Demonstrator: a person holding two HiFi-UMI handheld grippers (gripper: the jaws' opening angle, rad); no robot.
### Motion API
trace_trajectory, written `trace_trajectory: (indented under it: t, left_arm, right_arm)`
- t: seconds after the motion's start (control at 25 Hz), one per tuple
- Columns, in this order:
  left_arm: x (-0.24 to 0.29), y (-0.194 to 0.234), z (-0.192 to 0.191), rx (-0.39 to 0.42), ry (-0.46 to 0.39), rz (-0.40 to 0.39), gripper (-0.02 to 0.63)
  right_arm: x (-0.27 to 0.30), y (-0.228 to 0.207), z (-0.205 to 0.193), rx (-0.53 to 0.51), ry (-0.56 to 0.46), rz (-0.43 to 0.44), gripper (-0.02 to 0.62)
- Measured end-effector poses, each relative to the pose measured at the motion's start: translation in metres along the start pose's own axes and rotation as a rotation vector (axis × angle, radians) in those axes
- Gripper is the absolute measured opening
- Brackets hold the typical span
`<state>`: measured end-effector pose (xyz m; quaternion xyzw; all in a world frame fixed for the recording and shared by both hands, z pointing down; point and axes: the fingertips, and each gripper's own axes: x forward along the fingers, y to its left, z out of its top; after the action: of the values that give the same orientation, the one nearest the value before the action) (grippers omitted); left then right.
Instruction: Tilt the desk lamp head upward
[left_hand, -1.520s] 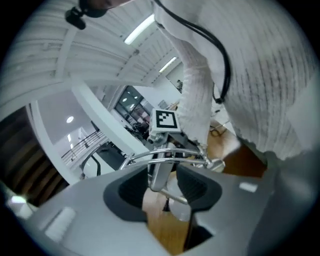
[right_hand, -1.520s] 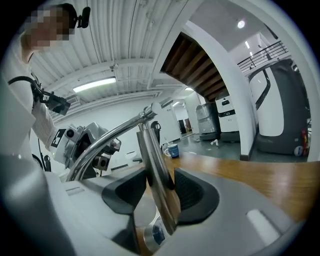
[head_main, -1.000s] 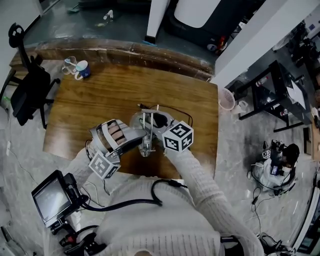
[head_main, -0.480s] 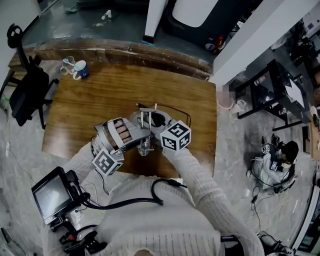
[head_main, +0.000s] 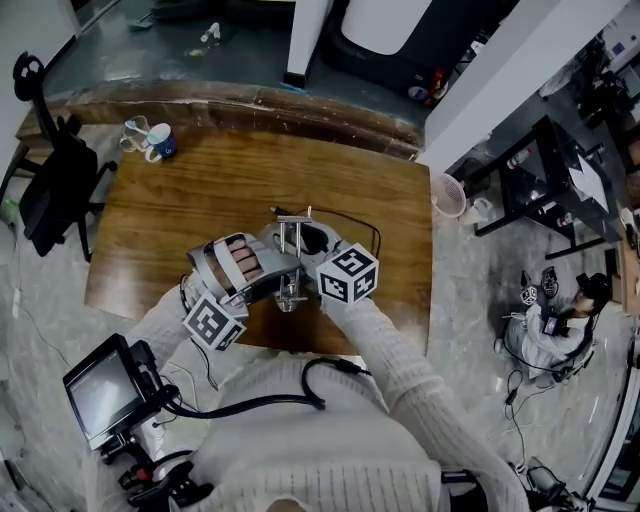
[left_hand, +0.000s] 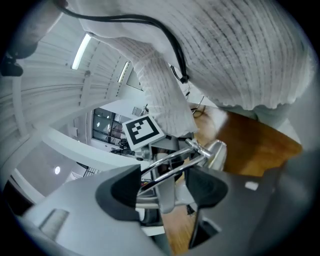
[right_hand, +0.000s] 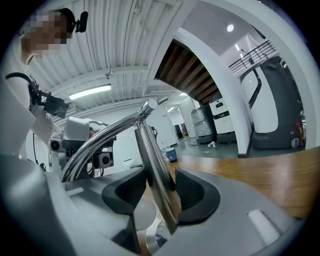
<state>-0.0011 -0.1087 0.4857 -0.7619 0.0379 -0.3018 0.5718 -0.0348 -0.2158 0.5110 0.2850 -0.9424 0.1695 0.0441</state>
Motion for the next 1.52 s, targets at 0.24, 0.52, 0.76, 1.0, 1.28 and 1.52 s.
trace_trajectory:
  t: [0.24,0.52,0.76,1.0,1.28,1.52]
  left_arm:
    - [-0.002,-0.001,-0.002,-0.034,0.001,-0.029,0.275]
    - [-0.01,0.012,0.004,-0.198,-0.072,-0.089,0.275]
    - [-0.022,0.036,0.014,-0.424,-0.174,-0.176,0.275]
    - [-0.029,0.055,0.012,-0.639,-0.278,-0.243,0.278]
    - [-0.045,0.112,0.003,-1.137,-0.549,-0.259,0.281]
    - [-0.046,0.137,-0.013,-1.386,-0.625,-0.246,0.278]
  right_arm:
    - [0.003,-0.001,-0.002,-0.012,-0.017,0.001,0.173]
    - [0.004,-0.002,-0.001,0.003,-0.019,0.006,0.175]
    - [0.003,0.0,0.001,-0.024,-0.014,0.014,0.17]
    - [0.005,-0.002,0.0,-0.02,-0.024,0.013,0.172]
    - [0.004,0.003,0.002,-0.023,-0.036,0.012,0.173]
    - [0.002,0.004,0.003,-0.017,-0.046,0.018,0.173]
